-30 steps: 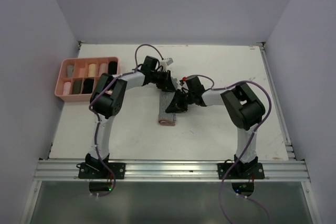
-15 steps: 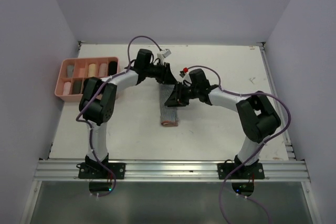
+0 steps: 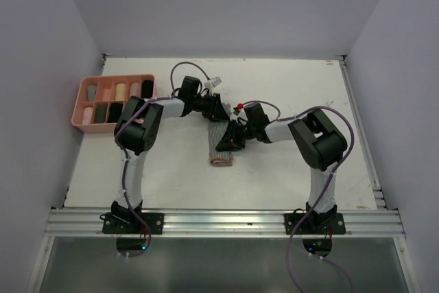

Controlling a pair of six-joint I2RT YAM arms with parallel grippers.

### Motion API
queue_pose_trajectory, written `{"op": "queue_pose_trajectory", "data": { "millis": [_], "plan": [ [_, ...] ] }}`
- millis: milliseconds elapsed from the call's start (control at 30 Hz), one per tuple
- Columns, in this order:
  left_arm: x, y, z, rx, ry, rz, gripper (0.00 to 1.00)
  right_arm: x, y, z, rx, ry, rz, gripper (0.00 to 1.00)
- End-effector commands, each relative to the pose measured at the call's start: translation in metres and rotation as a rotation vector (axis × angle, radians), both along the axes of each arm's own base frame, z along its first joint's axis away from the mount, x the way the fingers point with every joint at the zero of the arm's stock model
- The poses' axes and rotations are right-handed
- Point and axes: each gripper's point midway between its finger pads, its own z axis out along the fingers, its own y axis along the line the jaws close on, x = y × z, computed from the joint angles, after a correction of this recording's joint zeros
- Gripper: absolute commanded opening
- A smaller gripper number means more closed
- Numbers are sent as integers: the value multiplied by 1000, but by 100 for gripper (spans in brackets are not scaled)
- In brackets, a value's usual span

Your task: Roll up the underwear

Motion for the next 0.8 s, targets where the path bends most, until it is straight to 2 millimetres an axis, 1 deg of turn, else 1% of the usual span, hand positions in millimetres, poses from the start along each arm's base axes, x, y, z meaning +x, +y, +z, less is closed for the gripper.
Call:
{"op": "queue_pose_trajectory", "data": {
  "millis": [0,33,67,100,133,167,233,267,333,367,400,433,467,500,533,567,600,633,667,700,733,767],
  "plan": [
    [12,1,-26,12,41,20,36,-9,-6,-22,-14,23,-13,22],
    [15,0,-29,19,39,22,36,-9,-5,-23,-2,18,-16,22],
    [16,1,-36,30,45,27,35,-14,-8,-28,-5,39,-25,22],
    [18,2,-41,38,45,32,35,-12,-6,-26,11,23,-31,22],
    [20,2,-45,48,44,26,35,-17,-7,-27,21,49,-43,22],
    [21,3,-46,51,42,22,35,-17,-6,-25,31,45,-48,22],
    [24,0,-36,19,12,-7,38,-14,-4,-21,57,35,-57,22],
    [22,-3,-24,-10,-9,-32,39,-14,-3,-15,71,32,-64,22],
    [25,-6,-3,-44,-66,-55,43,-11,-1,-7,85,20,-67,23],
    [26,-7,18,-70,-104,-70,45,-10,0,-3,92,12,-63,24],
    [27,-8,30,-84,-129,-76,47,-7,1,8,107,-13,-64,25],
    [30,-9,43,-96,-158,-81,49,-5,3,14,116,-27,-62,27],
    [31,-10,63,-111,-193,-86,50,-2,5,21,126,-42,-62,28],
    [32,-12,78,-128,-219,-95,51,-1,5,26,127,-45,-63,29],
    [32,-12,90,-137,-235,-96,53,4,7,40,143,-82,-58,30],
    [31,-12,109,-153,-268,-103,53,4,7,45,136,-87,-61,30],
    [32,-12,122,-164,-286,-99,54,6,7,50,133,-98,-60,31],
    [32,-12,132,-172,-303,-100,54,11,9,64,143,-142,-50,31],
    [30,-11,146,-182,-326,-97,54,11,9,70,141,-153,-46,31],
    [30,-10,155,-191,-334,-91,55,12,7,71,125,-149,-51,31],
    [31,-7,161,-194,-340,-84,55,15,7,81,124,-187,-45,31],
    [28,-5,172,-205,-354,-88,55,16,5,84,115,-196,-41,31]
  ]
}}
